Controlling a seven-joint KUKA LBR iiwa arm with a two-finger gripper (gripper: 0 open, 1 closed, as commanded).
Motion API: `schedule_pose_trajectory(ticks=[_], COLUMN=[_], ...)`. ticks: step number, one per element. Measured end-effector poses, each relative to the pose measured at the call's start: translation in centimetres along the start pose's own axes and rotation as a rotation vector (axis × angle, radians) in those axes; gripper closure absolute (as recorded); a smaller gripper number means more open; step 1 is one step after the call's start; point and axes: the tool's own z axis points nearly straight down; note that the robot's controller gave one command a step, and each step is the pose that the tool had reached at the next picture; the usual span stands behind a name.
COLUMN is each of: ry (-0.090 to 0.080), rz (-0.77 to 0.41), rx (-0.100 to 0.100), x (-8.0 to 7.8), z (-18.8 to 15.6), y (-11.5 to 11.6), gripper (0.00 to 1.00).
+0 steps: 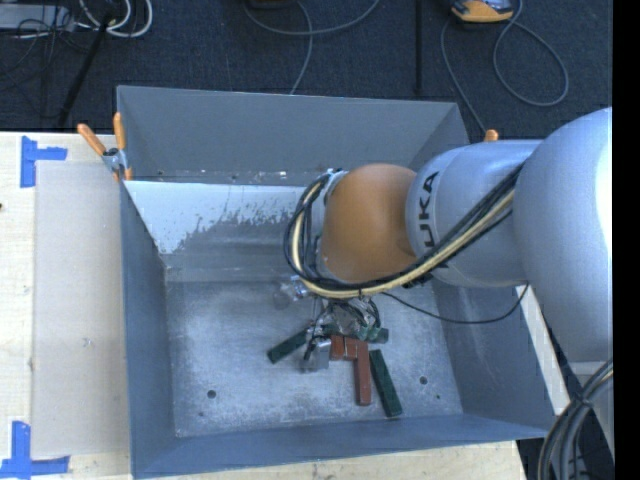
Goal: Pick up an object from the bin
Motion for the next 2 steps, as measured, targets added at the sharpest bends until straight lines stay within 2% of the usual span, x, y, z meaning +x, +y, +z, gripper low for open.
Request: schedule_pose_trajectory(ticks=[1,2], ry=[-0.001,-0.008], rz=[0.001,0.005], rx=[0.0,0.001], x=[0.0,-0.3], z=[-0.1,-8.8], y=[0.0,0.0], gripper=[1.0,1.0])
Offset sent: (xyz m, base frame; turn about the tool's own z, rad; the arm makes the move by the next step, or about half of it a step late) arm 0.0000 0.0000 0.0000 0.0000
